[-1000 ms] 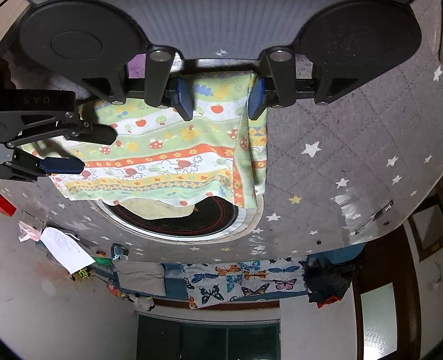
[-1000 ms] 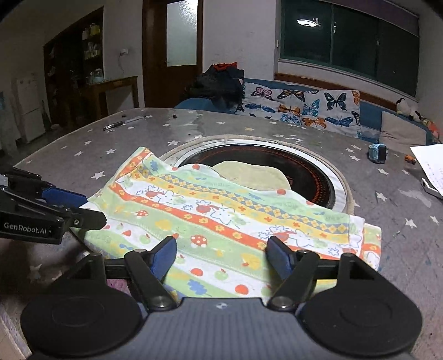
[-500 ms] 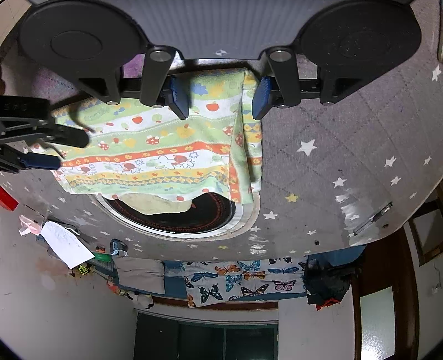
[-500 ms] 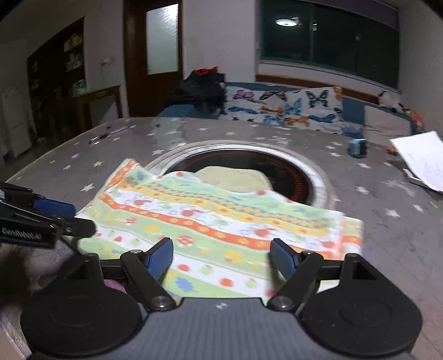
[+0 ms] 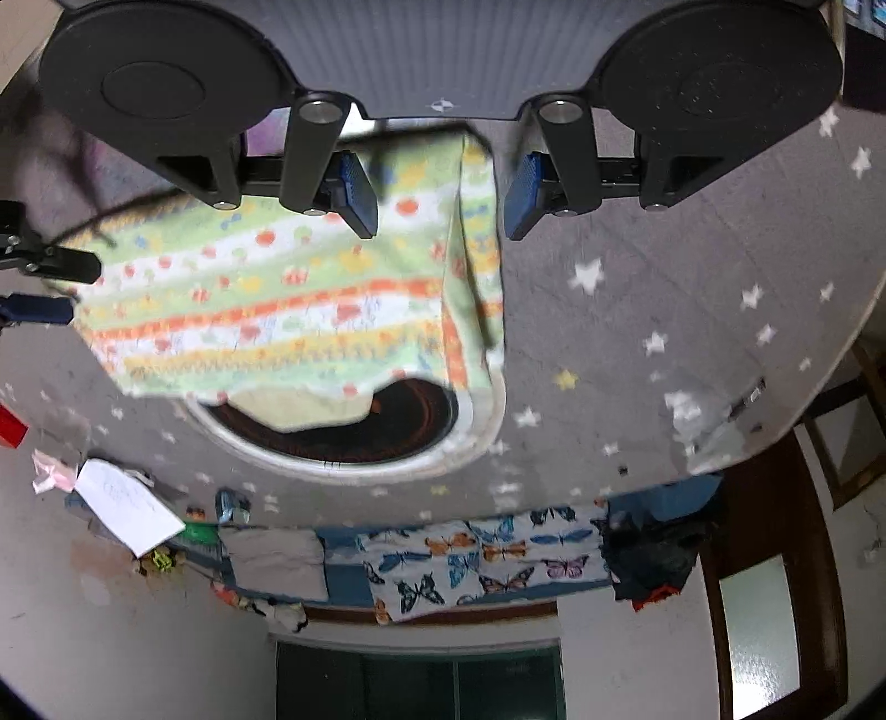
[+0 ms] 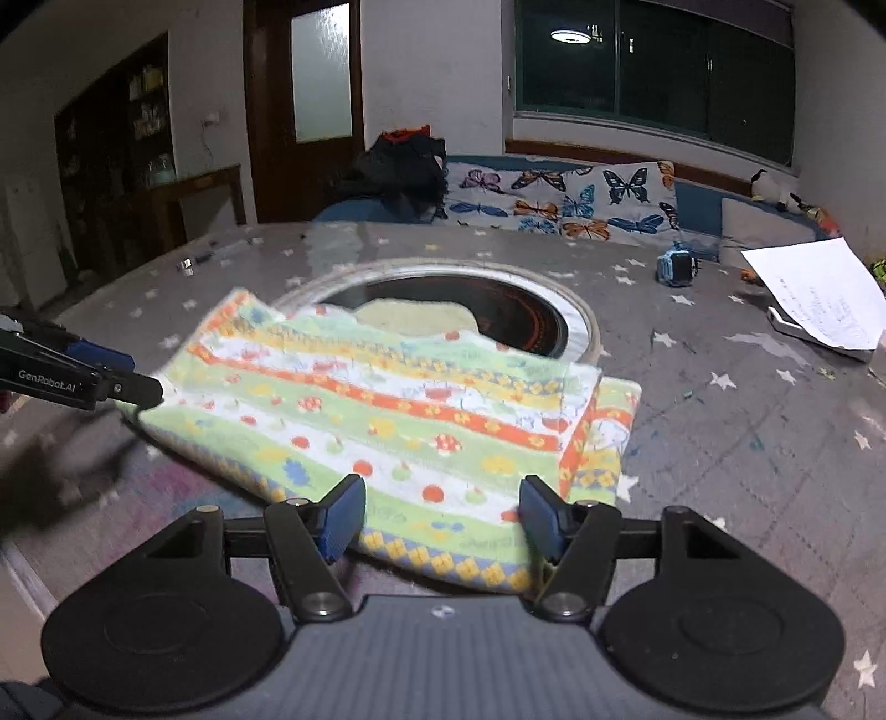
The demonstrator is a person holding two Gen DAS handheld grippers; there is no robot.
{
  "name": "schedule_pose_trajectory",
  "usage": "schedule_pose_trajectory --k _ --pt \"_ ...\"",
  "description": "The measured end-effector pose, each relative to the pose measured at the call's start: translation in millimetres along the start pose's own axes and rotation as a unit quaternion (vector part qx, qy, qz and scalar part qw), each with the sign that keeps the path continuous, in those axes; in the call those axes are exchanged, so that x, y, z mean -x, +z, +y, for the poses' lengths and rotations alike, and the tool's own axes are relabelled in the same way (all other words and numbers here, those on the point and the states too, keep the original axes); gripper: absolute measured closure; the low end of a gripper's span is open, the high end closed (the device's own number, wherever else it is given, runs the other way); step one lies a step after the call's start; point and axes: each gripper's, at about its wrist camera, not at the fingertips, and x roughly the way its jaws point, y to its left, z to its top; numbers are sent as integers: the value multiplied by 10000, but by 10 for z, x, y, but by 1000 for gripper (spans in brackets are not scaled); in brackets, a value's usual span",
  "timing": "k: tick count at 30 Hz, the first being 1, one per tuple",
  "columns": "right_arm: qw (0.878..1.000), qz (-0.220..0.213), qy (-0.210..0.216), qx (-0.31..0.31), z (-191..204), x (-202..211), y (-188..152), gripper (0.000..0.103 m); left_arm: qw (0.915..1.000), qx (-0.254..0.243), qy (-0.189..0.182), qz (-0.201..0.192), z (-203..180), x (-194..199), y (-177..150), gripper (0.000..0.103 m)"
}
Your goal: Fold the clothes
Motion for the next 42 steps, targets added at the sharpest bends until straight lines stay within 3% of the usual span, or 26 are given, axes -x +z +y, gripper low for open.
schedule_pose_trajectory --k 5,8,10,15,21,24,30,36,42 --pt "9997 -163 143 -79 26 -94 83 43 9995 -94 -279 85 -181 -141 94 49" --pt "9999 100 63 -47 55 -209 30 44 9987 -135 -451 181 -284 -263 130 49" --pt "9999 154 59 1 59 -199 27 44 9982 9 -509 307 -220 -344 147 49" --pt "9998 93 160 60 58 -222 216 44 9971 416 -601 189 13 -477 355 51" --pt "9994 335 39 -111 -69 -620 479 44 9962 673 -358 424 220 -778 420 52" --pt "9978 544 -72 -362 -201 -778 529 45 9958 760 -362 360 286 -745 436 52" --pt "9960 550 -136 -696 -355 -847 599 44 9960 771 -300 348 331 -828 525 52" --pt "9972 543 -271 -435 -255 -830 636 44 9959 758 -116 475 332 -916 509 51" --pt "9985 478 -76 -248 -52 -690 684 42 9963 758 18 398 348 -763 490 50"
